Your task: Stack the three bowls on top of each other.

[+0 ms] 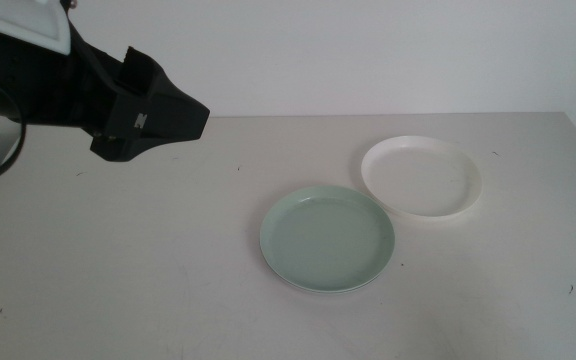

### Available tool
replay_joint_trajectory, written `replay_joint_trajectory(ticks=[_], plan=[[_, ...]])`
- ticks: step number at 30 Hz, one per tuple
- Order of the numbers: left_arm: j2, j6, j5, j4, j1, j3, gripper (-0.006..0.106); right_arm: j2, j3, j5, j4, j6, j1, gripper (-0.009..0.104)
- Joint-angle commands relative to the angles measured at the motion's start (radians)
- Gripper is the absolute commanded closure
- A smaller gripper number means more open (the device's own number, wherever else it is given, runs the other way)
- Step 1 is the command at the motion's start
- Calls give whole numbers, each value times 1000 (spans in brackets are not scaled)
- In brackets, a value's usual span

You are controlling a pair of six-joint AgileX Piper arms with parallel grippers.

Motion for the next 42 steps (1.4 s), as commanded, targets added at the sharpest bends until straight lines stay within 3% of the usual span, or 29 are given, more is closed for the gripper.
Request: replay_joint_trajectory(ticks=[1, 16, 23, 42], plan=[[-15, -4, -52, -20, -5, -24, -5, -2, -44, -46, -5, -8, -7, 36], [-15, -4, -52, -13, -5, -24, -5, 486, -533, 230, -15, -4, -7, 36], [-15, -4, -52, -13, -5, -24, -5, 716, -790, 366, 72, 205, -7, 36], [-15, -5, -52, -14, -5, -24, -5, 1402, -1543, 862, 42, 235, -7, 36]])
